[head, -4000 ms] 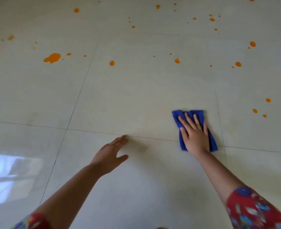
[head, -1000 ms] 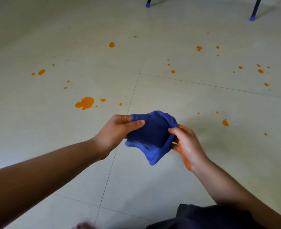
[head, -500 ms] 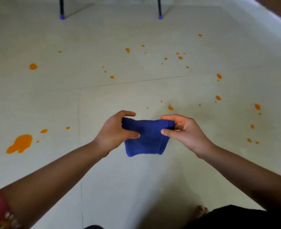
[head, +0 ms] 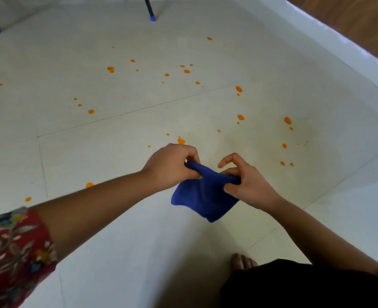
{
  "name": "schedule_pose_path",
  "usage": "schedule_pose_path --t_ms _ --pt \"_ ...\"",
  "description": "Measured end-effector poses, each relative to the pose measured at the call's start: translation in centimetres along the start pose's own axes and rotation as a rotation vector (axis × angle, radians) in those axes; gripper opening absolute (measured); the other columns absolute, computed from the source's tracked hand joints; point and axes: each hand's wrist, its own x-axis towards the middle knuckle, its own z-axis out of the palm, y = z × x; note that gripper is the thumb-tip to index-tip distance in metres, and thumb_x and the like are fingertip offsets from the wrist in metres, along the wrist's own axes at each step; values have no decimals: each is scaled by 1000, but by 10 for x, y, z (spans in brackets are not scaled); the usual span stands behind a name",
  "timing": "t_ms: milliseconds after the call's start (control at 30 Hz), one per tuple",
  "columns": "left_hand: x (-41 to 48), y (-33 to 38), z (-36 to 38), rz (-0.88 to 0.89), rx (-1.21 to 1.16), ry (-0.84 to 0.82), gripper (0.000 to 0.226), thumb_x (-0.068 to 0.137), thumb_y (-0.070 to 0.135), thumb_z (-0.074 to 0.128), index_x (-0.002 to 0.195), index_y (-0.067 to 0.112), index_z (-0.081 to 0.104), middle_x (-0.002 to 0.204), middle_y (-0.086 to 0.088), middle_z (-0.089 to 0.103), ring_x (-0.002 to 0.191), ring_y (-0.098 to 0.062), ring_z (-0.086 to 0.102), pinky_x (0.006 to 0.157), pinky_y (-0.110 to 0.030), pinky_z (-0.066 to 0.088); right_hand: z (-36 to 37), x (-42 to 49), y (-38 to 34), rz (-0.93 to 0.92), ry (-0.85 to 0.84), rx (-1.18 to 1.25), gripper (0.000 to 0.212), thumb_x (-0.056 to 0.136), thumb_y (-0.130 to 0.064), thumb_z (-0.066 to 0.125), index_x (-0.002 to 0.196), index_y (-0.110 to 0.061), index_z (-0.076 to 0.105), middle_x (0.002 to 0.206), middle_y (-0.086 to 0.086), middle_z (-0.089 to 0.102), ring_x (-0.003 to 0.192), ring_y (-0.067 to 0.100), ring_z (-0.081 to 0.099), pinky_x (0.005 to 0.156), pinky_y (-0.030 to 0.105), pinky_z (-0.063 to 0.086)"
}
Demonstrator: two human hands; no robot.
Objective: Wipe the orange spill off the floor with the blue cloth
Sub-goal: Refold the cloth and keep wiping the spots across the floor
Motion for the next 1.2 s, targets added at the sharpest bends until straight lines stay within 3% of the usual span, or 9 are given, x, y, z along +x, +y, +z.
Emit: schedule_pose_path --t_ms 67,167,367,600,733,833,933,1033,1200 --pt "13 16 15 11 -33 -36 14 74 26 75 74 31 63 83 15 65 79 -8 61 73 -32 51 -10 1 8 58 -140 -39 53 82 -18 70 124 -40 46 100 -10 72 90 8 66 80 24 51" --pt "41 39 42 28 -105 -53 16 74 23 76 78 33 63 85 17 66 79 -10 64 78 -40 54 -26 -3 30 186 -189 -7 26 92 -19 57 117 -26 60 106 -1 70 98 17 65 86 29 49" --pt "93 54 94 -92 -115 -103 47 76 27 79 118 29 58 113 11 62 97 -12 59 76 -27 47 -86 -28 92 310 145 201 38 96 -5 41 99 -38 60 103 0 68 93 18 64 82 33 51" --pt "130 47 143 -217 -136 -134 36 82 33 73 116 28 62 121 11 62 102 -12 59 85 -31 48 -134 -31 149 146 548 -714 57 86 -12 58 140 -26 48 95 8 68 73 30 60 56 30 40" --pt "151 42 161 -241 -102 -165 37 85 34 69 121 28 60 131 9 57 121 -14 52 91 -31 43 -117 -23 189 399 71 -701 70 92 -59 44 152 -29 21 151 -4 38 130 25 44 96 39 44" --pt "167 34 172 -245 -56 -155 37 88 33 66 124 27 59 134 7 54 125 -15 49 90 -29 40 -105 2 226 505 282 -524 64 96 -60 32 153 -37 13 163 -3 1 148 31 10 117 50 22" --pt "181 22 187 -225 -66 -146 33 90 30 64 123 28 59 142 10 50 129 -15 47 96 -27 37 -88 36 254 622 387 -423 65 93 -68 24 148 -50 -5 159 -6 -25 146 35 -18 113 64 -1" --pt "197 10 200 -220 -92 -137 35 91 28 63 126 28 56 150 12 40 137 -14 40 103 -27 32 -69 51 278 644 372 -490 65 94 -67 15 148 -47 -15 158 -8 -26 144 33 -26 112 66 -7" --pt "236 -3 211 -135 -30 -100 52 89 23 66 138 20 49 157 4 29 145 -13 26 113 -27 22 -108 77 319 586 519 -559 59 101 -48 15 155 -28 4 163 -2 3 149 27 -3 120 51 2"
